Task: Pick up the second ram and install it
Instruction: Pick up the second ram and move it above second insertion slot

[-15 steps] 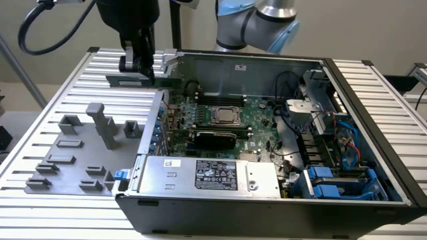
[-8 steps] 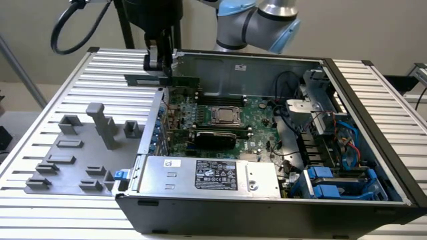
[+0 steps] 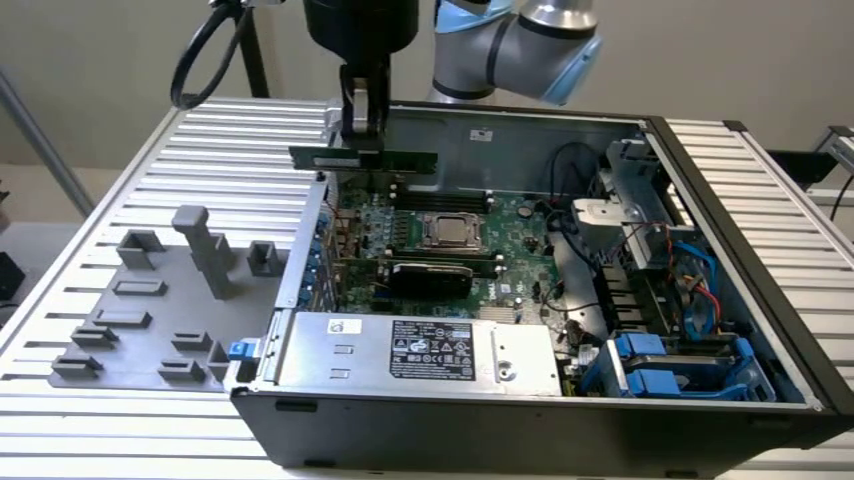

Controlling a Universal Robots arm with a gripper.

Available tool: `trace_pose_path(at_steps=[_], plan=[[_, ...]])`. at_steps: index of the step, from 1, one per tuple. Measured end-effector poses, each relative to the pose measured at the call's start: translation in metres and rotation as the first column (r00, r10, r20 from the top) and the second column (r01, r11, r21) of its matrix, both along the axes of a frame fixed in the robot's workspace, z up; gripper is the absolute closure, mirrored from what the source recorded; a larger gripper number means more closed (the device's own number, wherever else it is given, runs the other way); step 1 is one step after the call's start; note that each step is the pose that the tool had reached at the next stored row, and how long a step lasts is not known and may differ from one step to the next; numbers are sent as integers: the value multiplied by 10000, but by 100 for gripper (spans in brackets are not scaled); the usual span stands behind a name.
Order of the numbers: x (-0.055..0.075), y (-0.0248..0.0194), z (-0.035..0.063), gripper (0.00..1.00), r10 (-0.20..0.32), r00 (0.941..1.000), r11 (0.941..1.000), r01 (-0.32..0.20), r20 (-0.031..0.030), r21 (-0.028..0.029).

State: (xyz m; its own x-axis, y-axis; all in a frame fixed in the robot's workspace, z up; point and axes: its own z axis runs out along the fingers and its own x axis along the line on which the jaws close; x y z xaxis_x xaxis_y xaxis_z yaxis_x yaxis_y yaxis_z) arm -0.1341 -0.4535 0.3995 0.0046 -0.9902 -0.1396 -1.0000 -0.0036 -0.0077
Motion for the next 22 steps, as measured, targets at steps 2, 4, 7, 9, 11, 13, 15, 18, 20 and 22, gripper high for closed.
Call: trace_pose_path(at_steps=[2,4,7,9,11,13,15,18,20,22], plan=[[79,20,0,87,-1,10000,10000,1,-1,0],[150,48,0,87,0,10000,10000,0,-2,-1],[241,104,-1,87,0,10000,10000,0,-3,-1],[293,151,-4,87,0,10000,10000,0,-3,-1],[342,201,-9,87,0,10000,10000,0,-3,-1],[392,255,-17,87,0,10000,10000,0,-3,-1],[439,314,-28,87,0,10000,10000,0,-3,0],[506,400,-48,87,0,10000,10000,0,-4,-1],[552,455,-67,87,0,10000,10000,0,-4,0],[594,506,-94,87,0,10000,10000,0,-3,0]])
